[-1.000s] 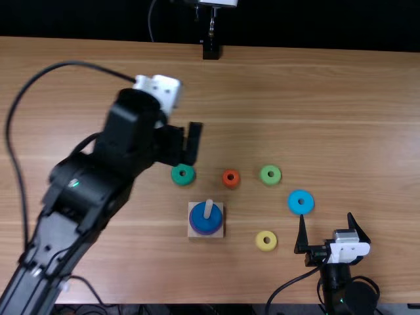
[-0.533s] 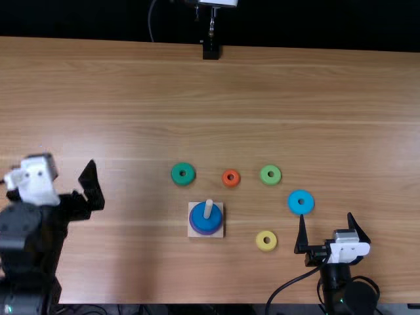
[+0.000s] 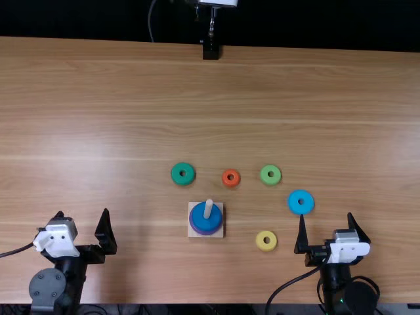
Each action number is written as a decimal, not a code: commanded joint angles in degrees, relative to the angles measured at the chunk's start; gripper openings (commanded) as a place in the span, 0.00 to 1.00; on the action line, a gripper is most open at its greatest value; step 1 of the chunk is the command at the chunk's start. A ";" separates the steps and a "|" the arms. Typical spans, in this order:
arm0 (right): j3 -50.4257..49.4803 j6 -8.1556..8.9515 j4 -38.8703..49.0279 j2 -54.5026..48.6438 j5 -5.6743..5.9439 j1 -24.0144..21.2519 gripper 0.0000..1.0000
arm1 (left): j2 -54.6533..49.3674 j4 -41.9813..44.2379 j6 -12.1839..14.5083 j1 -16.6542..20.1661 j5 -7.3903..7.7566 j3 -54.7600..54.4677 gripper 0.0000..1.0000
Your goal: Build the Hanoi tower: stack the rings onto the peg from bottom to top in this color order: purple, dark blue, light blue, dark green, light green, yellow, orange.
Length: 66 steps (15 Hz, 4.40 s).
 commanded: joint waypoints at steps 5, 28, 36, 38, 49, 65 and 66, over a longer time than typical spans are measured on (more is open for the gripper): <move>-0.73 0.33 -0.66 -1.06 0.48 -0.65 1.00 | -8.64 2.91 0.53 -0.27 2.27 -6.93 1.00; -0.73 0.33 -0.66 -1.06 0.59 -0.65 1.00 | -8.64 3.33 9.81 0.00 5.33 -7.90 1.00; -0.55 0.12 -1.19 -1.06 0.27 -0.48 1.00 | -8.64 3.33 9.81 0.00 5.33 -7.90 1.00; -0.29 0.44 -1.51 -1.06 0.27 -0.48 1.00 | -8.64 3.33 9.81 0.00 5.33 -7.90 1.00; 33.29 0.33 -1.82 30.32 -2.15 0.58 1.00 | -8.64 3.33 9.81 -0.09 5.33 -7.90 1.00; 55.08 8.88 -33.36 82.17 -4.16 0.22 1.00 | -8.64 3.33 9.81 0.00 5.33 -7.90 1.00; 55.08 8.88 -33.57 83.31 -4.26 0.22 1.00 | -8.64 3.33 9.81 0.00 5.33 -7.90 1.00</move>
